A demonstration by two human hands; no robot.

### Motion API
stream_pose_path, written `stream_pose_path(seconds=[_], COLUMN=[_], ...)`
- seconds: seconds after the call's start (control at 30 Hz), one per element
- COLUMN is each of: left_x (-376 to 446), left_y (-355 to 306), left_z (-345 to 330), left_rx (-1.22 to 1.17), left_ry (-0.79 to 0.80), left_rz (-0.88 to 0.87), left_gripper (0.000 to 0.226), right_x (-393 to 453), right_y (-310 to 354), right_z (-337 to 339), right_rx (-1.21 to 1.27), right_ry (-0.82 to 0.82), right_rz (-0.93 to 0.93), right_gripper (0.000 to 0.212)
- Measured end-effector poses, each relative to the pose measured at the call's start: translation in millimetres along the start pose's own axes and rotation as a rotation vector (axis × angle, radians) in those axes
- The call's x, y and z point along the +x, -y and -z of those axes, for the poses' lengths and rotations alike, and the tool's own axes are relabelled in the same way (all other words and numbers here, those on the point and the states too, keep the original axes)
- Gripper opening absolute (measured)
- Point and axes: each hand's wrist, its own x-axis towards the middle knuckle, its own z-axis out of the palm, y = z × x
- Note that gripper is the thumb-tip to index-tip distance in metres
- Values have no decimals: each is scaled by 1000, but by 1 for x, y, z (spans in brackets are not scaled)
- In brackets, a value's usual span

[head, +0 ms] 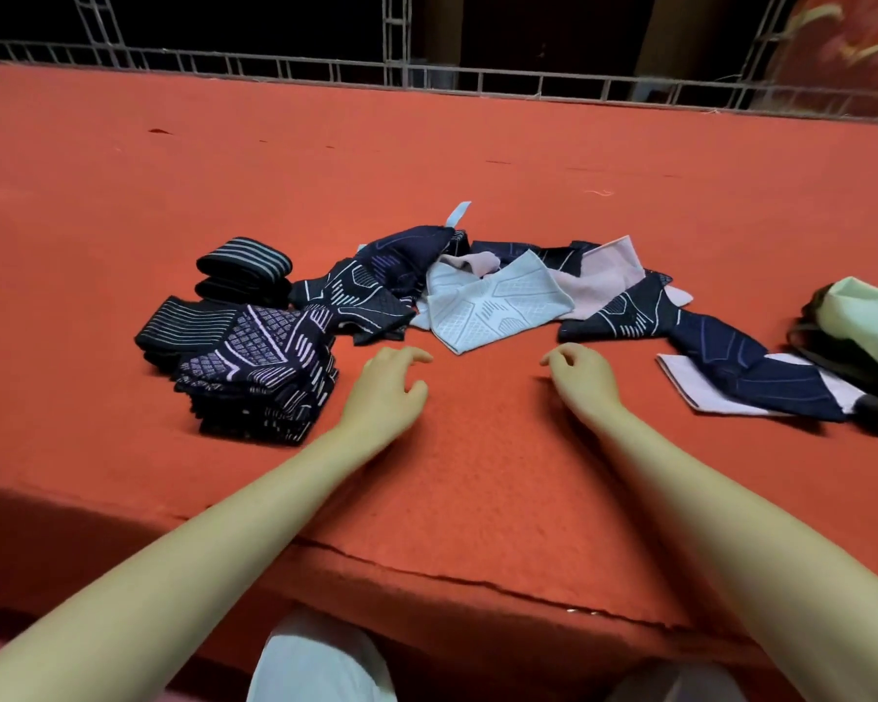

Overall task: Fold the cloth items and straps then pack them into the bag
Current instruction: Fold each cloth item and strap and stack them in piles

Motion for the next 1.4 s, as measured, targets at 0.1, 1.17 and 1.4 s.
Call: stream_pose_path(seconds=[0.1, 1.17, 1.4], left_x=[26, -8, -43], left_y=[1, -52, -56], left_z=[-24, -24, -19], left_rx=[-43, -599, -697], left_ry=[19, -108, -105], left_rz=[128, 168, 150], left_gripper=[39, 33, 15], right_x=[26, -44, -85], right_y=[-17, -50, -60], right_z=[13, 71, 96], right_rx=[-70, 254, 394], right_ry=[26, -11, -40], right_rz=[5, 126, 90], right_gripper=[26, 10, 14])
